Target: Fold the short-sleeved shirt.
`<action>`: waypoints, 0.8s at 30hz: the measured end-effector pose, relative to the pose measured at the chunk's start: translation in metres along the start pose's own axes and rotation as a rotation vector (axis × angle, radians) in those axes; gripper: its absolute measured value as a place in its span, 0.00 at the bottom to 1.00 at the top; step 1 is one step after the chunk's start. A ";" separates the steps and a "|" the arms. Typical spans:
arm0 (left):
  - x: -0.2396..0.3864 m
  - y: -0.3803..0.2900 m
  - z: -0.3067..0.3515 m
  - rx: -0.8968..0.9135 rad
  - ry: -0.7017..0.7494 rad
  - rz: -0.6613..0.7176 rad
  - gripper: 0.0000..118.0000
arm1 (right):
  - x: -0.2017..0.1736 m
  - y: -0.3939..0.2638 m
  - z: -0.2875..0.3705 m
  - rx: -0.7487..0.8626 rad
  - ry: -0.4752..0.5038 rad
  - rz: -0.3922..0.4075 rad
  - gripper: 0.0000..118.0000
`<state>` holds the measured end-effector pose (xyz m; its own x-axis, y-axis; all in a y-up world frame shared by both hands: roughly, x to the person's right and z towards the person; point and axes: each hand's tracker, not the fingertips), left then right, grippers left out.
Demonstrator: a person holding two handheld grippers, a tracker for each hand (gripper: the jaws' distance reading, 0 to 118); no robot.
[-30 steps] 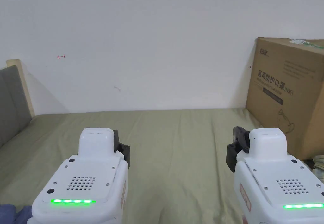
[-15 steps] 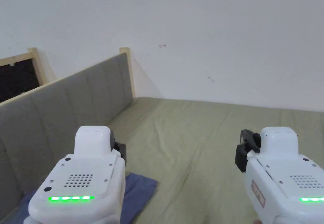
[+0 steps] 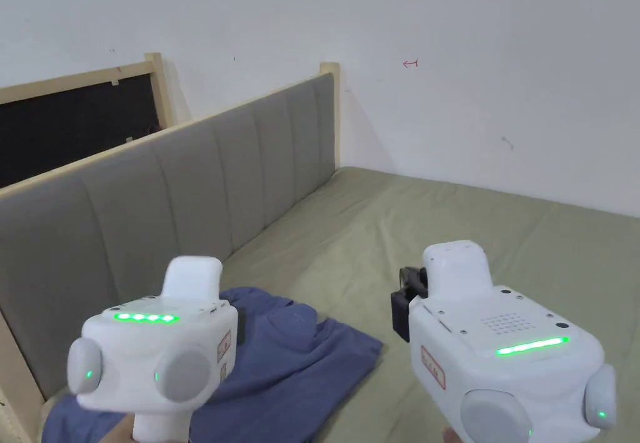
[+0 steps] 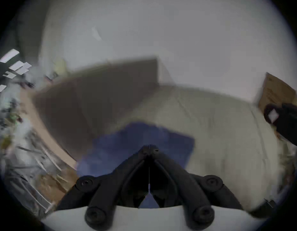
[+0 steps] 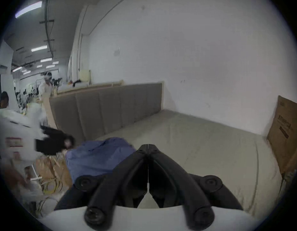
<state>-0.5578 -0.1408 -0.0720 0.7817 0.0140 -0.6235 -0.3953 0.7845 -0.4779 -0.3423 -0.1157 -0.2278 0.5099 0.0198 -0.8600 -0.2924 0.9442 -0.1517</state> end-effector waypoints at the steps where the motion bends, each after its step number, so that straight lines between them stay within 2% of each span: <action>1: -0.006 -0.007 -0.031 -0.128 -0.119 0.037 0.00 | 0.001 -0.006 -0.006 -0.032 0.007 0.007 0.01; 2: -0.007 -0.016 -0.056 -0.263 -0.181 0.070 0.00 | 0.001 -0.013 -0.011 -0.061 0.014 0.010 0.01; 4: -0.003 -0.036 -0.092 -0.398 -0.168 0.060 0.00 | 0.003 -0.024 -0.019 -0.114 0.029 0.010 0.01; 5: 0.001 -0.046 -0.106 -0.416 -0.152 0.039 0.10 | 0.005 -0.029 -0.022 -0.131 0.030 0.007 0.01; 6: 0.004 -0.053 -0.117 -0.431 -0.135 0.005 0.30 | 0.007 -0.034 -0.023 -0.147 0.029 0.003 0.01; 7: 0.008 -0.058 -0.130 -0.442 -0.101 -0.038 0.64 | 0.009 -0.038 -0.025 -0.161 0.029 0.003 0.01; 8: 0.011 -0.064 -0.143 -0.461 -0.071 -0.074 0.85 | 0.012 -0.042 -0.027 -0.174 0.030 0.006 0.01; 10: 0.018 -0.071 -0.157 -0.451 -0.093 -0.064 0.81 | 0.018 -0.047 -0.031 -0.193 0.021 0.016 0.01; 12: 0.023 -0.078 -0.180 -0.503 -0.087 -0.041 0.83 | 0.026 -0.052 -0.035 -0.205 0.002 0.015 0.01; 13: 0.023 -0.082 -0.190 -0.519 -0.084 -0.027 0.86 | 0.030 -0.054 -0.037 -0.213 -0.008 0.005 0.01; 15: 0.027 -0.094 -0.207 -0.538 -0.079 -0.036 1.00 | 0.036 -0.058 -0.043 -0.231 -0.021 -0.022 0.01; 18: 0.032 -0.108 -0.213 -0.449 -0.075 -0.119 1.00 | 0.042 -0.065 -0.054 -0.276 -0.057 -0.044 0.01; 20: 0.036 -0.118 -0.202 -0.361 -0.050 -0.126 1.00 | 0.045 -0.069 -0.057 -0.293 -0.059 -0.070 0.01; 22: 0.035 -0.116 -0.194 -0.367 -0.042 -0.127 1.00 | 0.048 -0.072 -0.057 -0.302 -0.040 -0.105 0.01; 24: 0.032 -0.112 -0.187 -0.366 -0.054 -0.123 0.98 | 0.049 -0.075 -0.056 -0.309 -0.034 -0.106 0.01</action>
<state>-0.5788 -0.3447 -0.1540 0.8541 -0.0260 -0.5194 -0.4358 0.5094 -0.7420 -0.3409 -0.2039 -0.2860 0.5757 -0.0576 -0.8156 -0.4655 0.7970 -0.3849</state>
